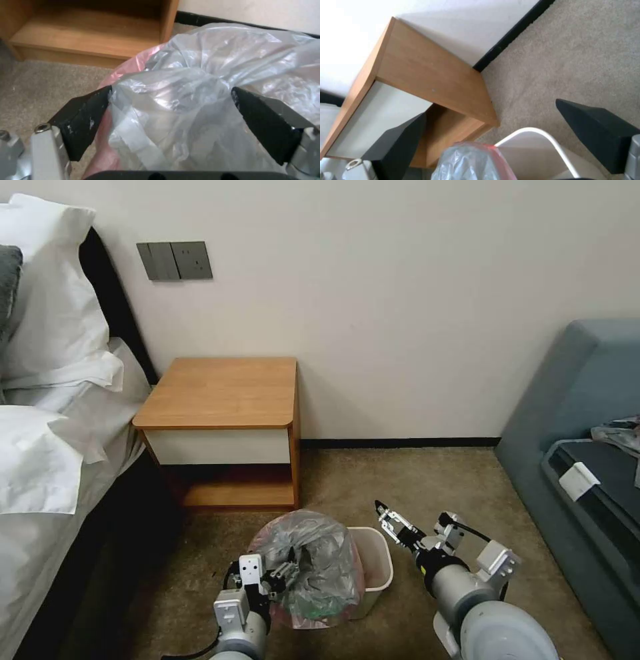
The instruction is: Pick up the garbage bag from the table and place it over the trash can.
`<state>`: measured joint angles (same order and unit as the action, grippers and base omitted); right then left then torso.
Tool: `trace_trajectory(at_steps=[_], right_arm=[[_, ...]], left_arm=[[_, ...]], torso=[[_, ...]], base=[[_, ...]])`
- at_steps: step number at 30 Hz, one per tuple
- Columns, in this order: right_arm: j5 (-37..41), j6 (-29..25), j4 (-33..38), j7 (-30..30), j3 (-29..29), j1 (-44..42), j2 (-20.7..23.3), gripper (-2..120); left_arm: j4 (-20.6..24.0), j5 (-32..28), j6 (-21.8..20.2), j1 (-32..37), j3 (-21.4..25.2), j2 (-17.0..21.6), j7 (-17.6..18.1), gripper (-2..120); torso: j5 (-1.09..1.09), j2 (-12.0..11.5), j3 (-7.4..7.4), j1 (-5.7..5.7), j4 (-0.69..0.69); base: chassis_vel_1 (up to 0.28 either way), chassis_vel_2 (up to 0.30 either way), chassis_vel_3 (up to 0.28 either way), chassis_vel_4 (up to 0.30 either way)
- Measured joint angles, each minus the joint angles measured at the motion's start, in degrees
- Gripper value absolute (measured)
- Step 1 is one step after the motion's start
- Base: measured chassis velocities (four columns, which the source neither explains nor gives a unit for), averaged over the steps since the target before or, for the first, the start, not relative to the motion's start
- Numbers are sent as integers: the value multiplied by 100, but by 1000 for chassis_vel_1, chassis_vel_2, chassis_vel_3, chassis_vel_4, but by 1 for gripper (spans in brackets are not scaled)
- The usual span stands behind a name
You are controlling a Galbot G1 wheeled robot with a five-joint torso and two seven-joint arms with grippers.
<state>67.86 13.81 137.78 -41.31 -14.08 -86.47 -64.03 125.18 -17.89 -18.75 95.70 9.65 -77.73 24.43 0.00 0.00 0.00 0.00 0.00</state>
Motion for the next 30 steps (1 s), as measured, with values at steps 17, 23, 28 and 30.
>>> trace_trajectory(at_steps=[17,23,28,30], right_arm=[[11,4,-106,1,52,61,-31,100],[11,8,-145,7,63,76,-53,100],[17,8,-151,8,89,79,-57,100],[17,8,-151,8,92,79,-58,100]], left_arm=[[152,403,239,51,65,-40,-37,93],[-47,257,235,-80,238,-90,-2,95],[-213,327,237,-127,212,-97,-87,91],[-223,346,240,-124,204,-96,-95,88]], torso=[[0,0,0,0,0],[-1,0,0,0,0],[-1,0,0,0,0],[-1,0,0,0,0]], base=[[0,0,0,0],[0,0,0,0],[0,0,0,0],[0,0,0,0]])
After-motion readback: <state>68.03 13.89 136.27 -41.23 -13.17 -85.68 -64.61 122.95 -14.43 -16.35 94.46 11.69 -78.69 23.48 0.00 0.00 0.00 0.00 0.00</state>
